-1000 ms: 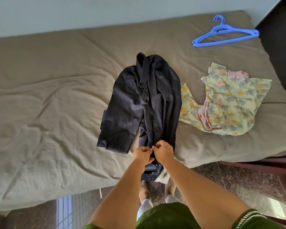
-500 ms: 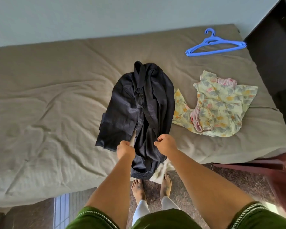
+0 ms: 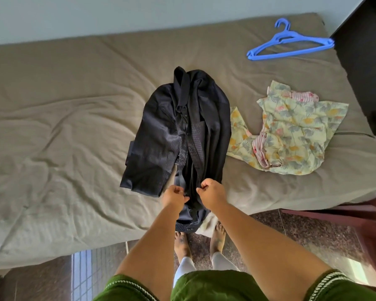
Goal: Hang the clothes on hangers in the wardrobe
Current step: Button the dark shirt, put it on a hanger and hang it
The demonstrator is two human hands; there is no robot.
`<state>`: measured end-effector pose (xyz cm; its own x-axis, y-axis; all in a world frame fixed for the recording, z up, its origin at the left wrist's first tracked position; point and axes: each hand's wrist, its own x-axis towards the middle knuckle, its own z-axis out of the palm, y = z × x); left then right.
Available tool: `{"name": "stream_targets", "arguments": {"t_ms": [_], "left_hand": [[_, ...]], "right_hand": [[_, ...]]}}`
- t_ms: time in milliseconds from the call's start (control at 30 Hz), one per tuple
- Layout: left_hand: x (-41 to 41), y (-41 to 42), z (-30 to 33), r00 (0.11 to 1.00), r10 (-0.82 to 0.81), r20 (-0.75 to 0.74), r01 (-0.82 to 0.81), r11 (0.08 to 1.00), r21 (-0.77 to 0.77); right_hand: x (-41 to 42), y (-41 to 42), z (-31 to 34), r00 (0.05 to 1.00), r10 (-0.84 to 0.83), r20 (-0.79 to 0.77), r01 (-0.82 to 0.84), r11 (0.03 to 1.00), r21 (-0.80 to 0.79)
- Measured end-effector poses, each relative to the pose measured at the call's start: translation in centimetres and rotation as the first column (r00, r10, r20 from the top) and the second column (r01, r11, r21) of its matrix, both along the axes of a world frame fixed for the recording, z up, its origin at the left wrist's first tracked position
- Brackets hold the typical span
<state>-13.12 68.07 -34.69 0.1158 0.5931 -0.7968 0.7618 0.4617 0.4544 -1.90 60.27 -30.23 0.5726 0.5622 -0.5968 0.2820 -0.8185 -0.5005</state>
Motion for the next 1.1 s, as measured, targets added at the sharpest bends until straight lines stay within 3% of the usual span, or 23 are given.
{"name": "stream_targets", "arguments": {"t_ms": [300, 500, 633, 733, 933, 1100], "left_hand": [[0.7, -0.6, -0.6, 0.994, -0.079, -0.076, 0.075, 0.996, -0.054], [1.2, -1.3, 0.0, 0.954, -0.254, -0.159, 0.261, 0.965, 0.028], [1.7, -1.2, 1.1, 0.970, -0.209, -0.124, 0.218, 0.974, 0.064], [2.2, -0.6, 3.4, 0.994, -0.093, -0.049, 0.101, 0.977, 0.189], [2.3, 0.0, 9.0, 0.978, -0.210, -0.009, 0.193, 0.882, 0.430], [3.1, 0.0, 11.9, 0.974, -0.216, 0.063, 0.167, 0.884, 0.437]], "right_hand": [[0.5, 0.1, -1.3, 0.999, 0.008, -0.039, -0.009, 0.999, -0.035], [0.5, -0.3, -1.5, 0.999, 0.005, -0.039, -0.006, 1.000, -0.019], [1.1, -0.3, -0.8, 1.000, 0.001, -0.016, -0.001, 1.000, -0.005], [1.7, -0.2, 0.7, 0.999, -0.029, 0.020, 0.029, 1.000, 0.011], [1.8, 1.7, 5.8, 0.998, -0.065, -0.020, 0.067, 0.990, 0.122], [2.1, 2.8, 8.2, 0.997, -0.049, -0.055, 0.055, 0.993, 0.105]]}}
